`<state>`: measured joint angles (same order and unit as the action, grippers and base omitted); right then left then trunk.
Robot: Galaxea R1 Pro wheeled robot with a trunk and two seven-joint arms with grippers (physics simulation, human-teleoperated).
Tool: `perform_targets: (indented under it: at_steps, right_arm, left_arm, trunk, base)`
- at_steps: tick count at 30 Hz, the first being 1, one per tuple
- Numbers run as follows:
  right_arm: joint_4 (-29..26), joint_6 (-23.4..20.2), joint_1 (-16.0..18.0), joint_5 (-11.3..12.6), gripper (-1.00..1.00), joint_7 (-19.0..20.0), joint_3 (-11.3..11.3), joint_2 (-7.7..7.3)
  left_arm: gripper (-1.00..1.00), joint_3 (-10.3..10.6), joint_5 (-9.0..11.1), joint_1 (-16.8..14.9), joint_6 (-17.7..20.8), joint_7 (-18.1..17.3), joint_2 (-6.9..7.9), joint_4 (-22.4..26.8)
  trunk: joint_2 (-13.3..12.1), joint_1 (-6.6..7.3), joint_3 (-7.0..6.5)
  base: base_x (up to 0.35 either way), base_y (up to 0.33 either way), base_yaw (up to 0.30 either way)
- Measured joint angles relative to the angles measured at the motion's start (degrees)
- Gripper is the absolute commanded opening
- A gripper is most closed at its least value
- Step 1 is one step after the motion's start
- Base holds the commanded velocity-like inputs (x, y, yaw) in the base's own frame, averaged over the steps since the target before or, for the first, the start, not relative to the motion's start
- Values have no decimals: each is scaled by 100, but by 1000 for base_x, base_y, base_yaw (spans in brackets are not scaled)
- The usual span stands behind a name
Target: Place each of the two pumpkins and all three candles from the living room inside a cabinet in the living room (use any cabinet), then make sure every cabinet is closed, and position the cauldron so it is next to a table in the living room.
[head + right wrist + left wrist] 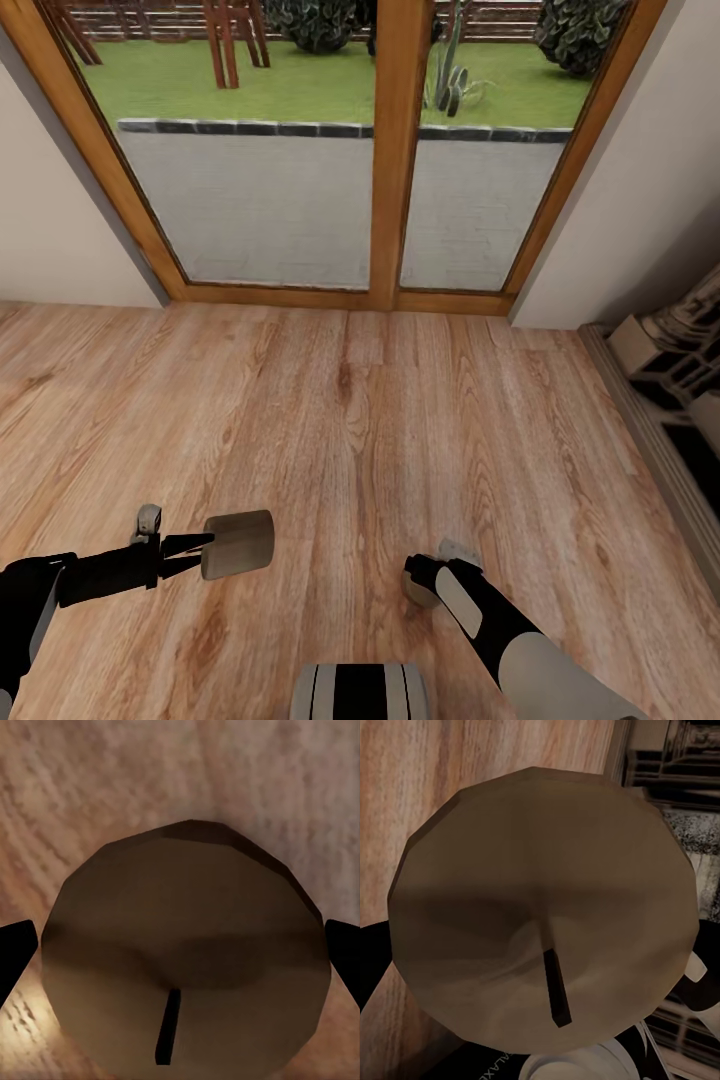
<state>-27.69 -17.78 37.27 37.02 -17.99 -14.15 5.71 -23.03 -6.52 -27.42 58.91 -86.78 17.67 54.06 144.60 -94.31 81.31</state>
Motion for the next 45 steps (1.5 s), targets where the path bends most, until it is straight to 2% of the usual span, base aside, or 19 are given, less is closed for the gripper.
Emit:
perform_targets:
  at_steps: [7,8,24,28,29,32,35,39,41,45]
  right_arm:
    - [0,21,1,91,-100,9,-6,-31]
    - [-1,8,1,-14,-100,4,0,-38]
    - [-20,-15,-8,2,-100,52,1,-70]
    - [-134,-114,-14,46,-100,305,3,-101]
    - [-265,-334,-31,95,-100,510,17,-106]
    - [-717,-644,-89,66,-100,733,46,-111]
    - [-859,-706,-101,54,-100,767,57,-113]
    - [-907,-762,-104,78,-100,777,73,-120]
    - [-917,-812,-105,102,-100,779,72,-117]
    - [-925,-1005,-98,102,-100,777,74,-116]
  left_arm:
    - [-100,0,0,-1,0,0,0,3]
    - [-100,0,6,0,-1,4,0,3]
    - [-100,20,-3,0,-1,52,0,3]
    - [-100,41,-33,-1,3,104,-14,0]
    - [-100,45,-148,0,1,232,-22,-3]
    - [-100,39,-271,0,-4,626,-79,-3]
    - [-100,37,-277,0,0,946,-153,-2]
    - [-100,35,-281,0,-1,1388,-180,-1]
    - [-100,35,-269,-1,4,1519,-184,-1]
    - [-100,35,-267,0,8,1552,-184,-1]
  trunk:
    - [0,0,0]
    - [-1,3,-22]
    - [-22,44,-376]
    - [-28,55,-465]
    - [-29,57,-487]
    - [-33,65,-553]
    - [-37,73,-620]
    - [-42,83,-708]
    - [-45,88,-753]
    - [-50,98,-841]
  base:
    - [0,0,0]
    - [0,0,0]
    - [0,0,0]
    - [0,0,0]
    - [0,0,0]
    - [0,0,0]
    - [0,0,0]
    - [0,0,0]
    - [0,0,0]
    - [0,0,0]
